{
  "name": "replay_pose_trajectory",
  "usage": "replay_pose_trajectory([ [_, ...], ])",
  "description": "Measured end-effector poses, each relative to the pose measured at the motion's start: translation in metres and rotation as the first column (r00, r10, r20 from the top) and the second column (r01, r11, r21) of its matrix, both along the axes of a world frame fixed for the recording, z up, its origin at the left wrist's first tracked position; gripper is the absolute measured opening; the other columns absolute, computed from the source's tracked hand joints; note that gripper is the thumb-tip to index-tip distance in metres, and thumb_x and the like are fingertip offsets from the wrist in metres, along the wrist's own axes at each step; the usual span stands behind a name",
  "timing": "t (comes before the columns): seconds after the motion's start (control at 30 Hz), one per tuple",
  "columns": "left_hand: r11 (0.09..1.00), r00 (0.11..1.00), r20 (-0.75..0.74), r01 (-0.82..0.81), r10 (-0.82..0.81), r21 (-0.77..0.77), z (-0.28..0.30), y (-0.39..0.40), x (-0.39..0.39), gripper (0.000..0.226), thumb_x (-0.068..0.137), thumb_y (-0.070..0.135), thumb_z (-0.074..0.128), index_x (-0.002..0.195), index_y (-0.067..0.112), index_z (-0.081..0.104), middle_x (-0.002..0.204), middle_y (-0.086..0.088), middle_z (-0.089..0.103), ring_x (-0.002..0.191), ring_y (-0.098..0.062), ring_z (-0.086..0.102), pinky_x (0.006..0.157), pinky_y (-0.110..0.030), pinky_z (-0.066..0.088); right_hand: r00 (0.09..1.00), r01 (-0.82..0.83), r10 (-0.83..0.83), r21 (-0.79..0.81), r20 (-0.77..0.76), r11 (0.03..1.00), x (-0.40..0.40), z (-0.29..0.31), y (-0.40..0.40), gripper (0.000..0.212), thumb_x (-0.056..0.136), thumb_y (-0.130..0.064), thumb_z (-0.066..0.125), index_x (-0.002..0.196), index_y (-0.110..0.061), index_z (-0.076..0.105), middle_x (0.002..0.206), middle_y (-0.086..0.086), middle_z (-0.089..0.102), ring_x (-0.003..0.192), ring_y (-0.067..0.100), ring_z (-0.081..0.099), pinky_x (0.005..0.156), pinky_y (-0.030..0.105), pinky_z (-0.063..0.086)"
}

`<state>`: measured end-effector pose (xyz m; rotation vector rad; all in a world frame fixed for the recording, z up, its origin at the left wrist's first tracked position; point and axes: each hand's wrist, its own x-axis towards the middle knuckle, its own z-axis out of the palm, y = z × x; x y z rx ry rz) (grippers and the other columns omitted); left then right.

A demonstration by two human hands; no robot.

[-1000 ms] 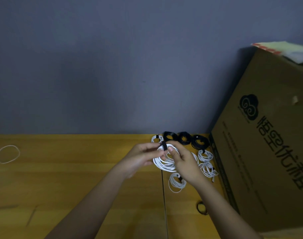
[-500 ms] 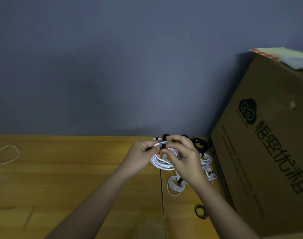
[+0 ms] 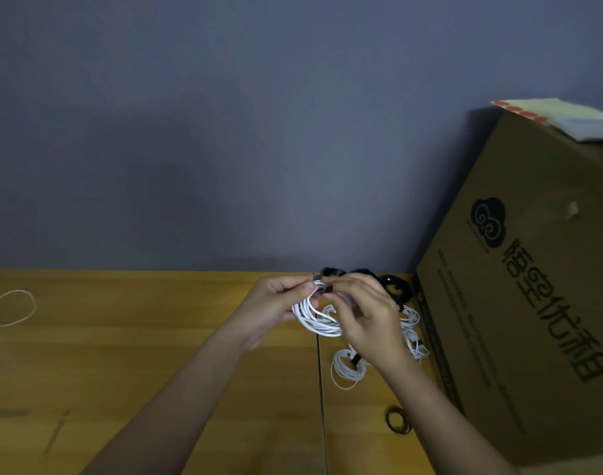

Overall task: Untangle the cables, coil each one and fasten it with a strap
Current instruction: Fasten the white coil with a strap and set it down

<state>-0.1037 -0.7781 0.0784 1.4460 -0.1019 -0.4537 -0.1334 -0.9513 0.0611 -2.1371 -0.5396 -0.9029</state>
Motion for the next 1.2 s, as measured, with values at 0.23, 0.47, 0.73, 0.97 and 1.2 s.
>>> replay_pose_trajectory([
  [0.23, 0.997, 0.996, 0.023, -0.083, 0.083, -0.007, 0.008, -0.007, -0.004, 0.017, 0.09, 0.013, 0.063, 0.105, 0.016, 0.072, 0.088, -0.003, 0.076, 0.078, -0.008, 0.07, 0.073, -0.023, 0.057, 0.993, 0.035, -0.014, 0.183, -0.116, 0.983, -0.001, 0.003, 0.007, 0.01, 0.084, -0.01, 0.068, 0.092, -0.013, 0.072, 0.104, -0.013, 0.068, 0.099, 0.003, 0.06, 0.085, 0.025, 0.05],
  [0.47, 0.996, 0.997, 0.009, -0.074, 0.075, -0.059, 0.014, -0.006, -0.006, 0.018, 0.089, 0.011, 0.062, 0.105, 0.012, 0.072, 0.087, -0.003, 0.075, 0.077, -0.008, 0.069, 0.07, -0.021, 0.055, 0.998, -0.057, 0.057, 0.002, 0.02, 0.998, -0.001, 0.01, 0.003, 0.012, 0.087, -0.006, 0.06, 0.093, -0.006, 0.07, 0.102, -0.009, 0.067, 0.1, 0.012, 0.059, 0.082, 0.033, 0.051],
  [0.73, 0.996, 0.985, 0.146, -0.086, 0.088, -0.018, 0.019, -0.011, -0.012, 0.024, 0.087, 0.003, 0.065, 0.082, 0.024, 0.077, 0.076, -0.001, 0.074, 0.073, -0.005, 0.068, 0.069, -0.014, 0.05, 0.999, -0.032, 0.033, 0.05, -0.033, 0.998, -0.005, 0.016, 0.002, 0.008, 0.087, -0.009, 0.063, 0.087, -0.007, 0.071, 0.088, -0.007, 0.067, 0.087, 0.013, 0.058, 0.076, 0.029, 0.048],
  [0.97, 0.994, 0.966, 0.249, -0.085, 0.064, 0.074, 0.022, -0.015, -0.013, 0.021, 0.089, 0.008, 0.064, 0.099, 0.024, 0.074, 0.085, -0.008, 0.075, 0.081, -0.009, 0.069, 0.081, -0.015, 0.051, 0.935, 0.073, 0.057, 0.348, -0.35, 0.935, -0.002, 0.029, 0.008, 0.007, 0.087, -0.011, 0.067, 0.086, -0.017, 0.07, 0.082, -0.012, 0.065, 0.087, 0.017, 0.062, 0.079, 0.045, 0.051],
  [1.2, 0.981, 0.951, 0.307, -0.023, -0.039, 0.195, 0.02, -0.016, -0.014, 0.024, 0.094, 0.01, 0.058, 0.101, 0.027, 0.073, 0.089, 0.003, 0.076, 0.084, -0.005, 0.069, 0.078, -0.017, 0.051, 0.926, 0.187, -0.053, 0.333, -0.373, 0.924, -0.011, 0.024, 0.019, 0.018, 0.088, -0.01, 0.064, 0.078, -0.025, 0.062, 0.074, -0.023, 0.06, 0.082, 0.018, 0.059, 0.071, 0.042, 0.05],
])
